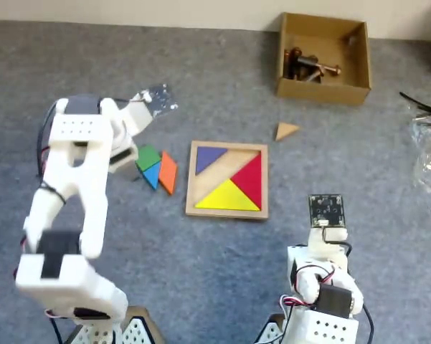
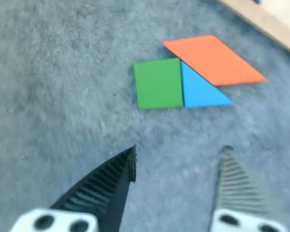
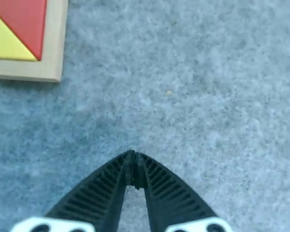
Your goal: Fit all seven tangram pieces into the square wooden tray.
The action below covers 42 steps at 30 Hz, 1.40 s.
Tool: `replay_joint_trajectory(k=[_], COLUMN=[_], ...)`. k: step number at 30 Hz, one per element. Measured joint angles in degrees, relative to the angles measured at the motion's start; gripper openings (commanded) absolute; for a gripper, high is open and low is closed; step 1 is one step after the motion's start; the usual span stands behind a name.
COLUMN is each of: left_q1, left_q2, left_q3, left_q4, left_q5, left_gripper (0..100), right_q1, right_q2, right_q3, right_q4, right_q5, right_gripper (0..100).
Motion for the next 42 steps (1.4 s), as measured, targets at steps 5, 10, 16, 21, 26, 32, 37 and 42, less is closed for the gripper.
replay_joint_trajectory(k=[5,10,16,21,26,32,37,42], left_q1=[0.0,0.0,0.0,0.0,0.0,1.41,3.43,6.42], left_q2=[8.62,17.49,28.31,33.32,34.11,34.11,34.11,34.11], left_q3=[-7.21,-15.91,-26.73,-31.82,-33.32,-39.12,-43.96,-46.15], left_q4=[0.0,0.0,0.0,0.0,0.88,8.88,15.21,20.84], left_q5=[4.22,8.53,9.32,9.58,12.22,15.3,18.46,23.65], left_gripper=[32,32,32,32,32,32,32,32], right_q1=[0.0,0.0,0.0,0.0,0.0,0.0,0.0,0.0], right_q2=[0.0,0.0,0.0,0.0,0.0,0.0,0.0,0.0], right_q3=[0.0,0.0,0.0,0.0,0.0,0.0,0.0,0.0], right_q4=[0.0,0.0,0.0,0.0,0.0,0.0,0.0,0.0], right_q5=[0.0,0.0,0.0,0.0,0.0,0.0,0.0,0.0], right_gripper=[0.5,0.5,0.5,0.5,0.5,0.5,0.5,0.5])
